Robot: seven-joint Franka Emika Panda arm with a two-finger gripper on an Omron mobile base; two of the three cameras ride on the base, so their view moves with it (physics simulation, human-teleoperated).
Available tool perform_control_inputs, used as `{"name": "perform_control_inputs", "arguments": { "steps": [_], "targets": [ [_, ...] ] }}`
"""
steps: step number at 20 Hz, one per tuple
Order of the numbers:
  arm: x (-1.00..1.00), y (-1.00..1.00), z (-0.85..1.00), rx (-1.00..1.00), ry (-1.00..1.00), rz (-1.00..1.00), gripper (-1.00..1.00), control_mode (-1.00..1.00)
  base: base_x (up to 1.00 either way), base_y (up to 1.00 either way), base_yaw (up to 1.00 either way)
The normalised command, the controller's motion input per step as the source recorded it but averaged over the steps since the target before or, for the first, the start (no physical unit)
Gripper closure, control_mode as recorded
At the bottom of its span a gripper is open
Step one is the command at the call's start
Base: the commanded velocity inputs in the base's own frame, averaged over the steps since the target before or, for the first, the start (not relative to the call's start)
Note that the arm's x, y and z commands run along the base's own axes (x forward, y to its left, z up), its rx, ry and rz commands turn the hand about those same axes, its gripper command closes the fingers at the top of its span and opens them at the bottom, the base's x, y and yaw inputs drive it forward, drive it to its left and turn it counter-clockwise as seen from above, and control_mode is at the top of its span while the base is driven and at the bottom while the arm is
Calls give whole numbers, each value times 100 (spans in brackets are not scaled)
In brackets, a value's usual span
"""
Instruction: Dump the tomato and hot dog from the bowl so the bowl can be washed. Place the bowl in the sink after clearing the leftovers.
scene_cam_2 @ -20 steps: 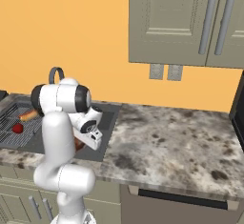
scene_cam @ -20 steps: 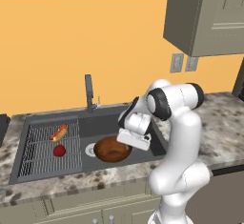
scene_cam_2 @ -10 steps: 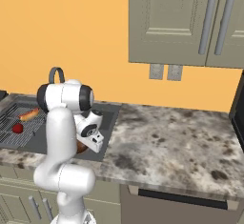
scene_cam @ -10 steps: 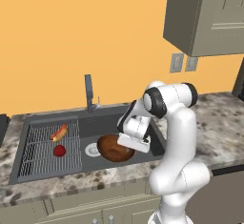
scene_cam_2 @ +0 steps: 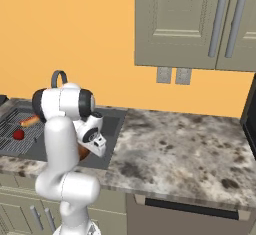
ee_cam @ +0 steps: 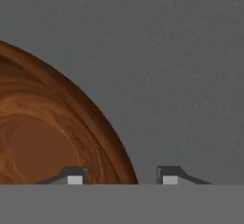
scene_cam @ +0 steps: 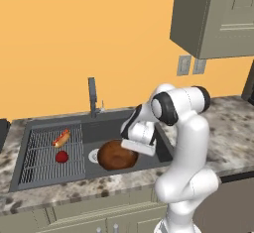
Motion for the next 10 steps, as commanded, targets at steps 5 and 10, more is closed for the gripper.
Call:
{"name": "perform_control_inputs", "arguments": {
  "steps": [5,10],
  "targets": [
    [-5,7,86,-12,-15,-7,-100,-100,0,0,0],
    [-22,0,100,-7,-26,-6,-100,-100,0,0,0]
  ]
}}
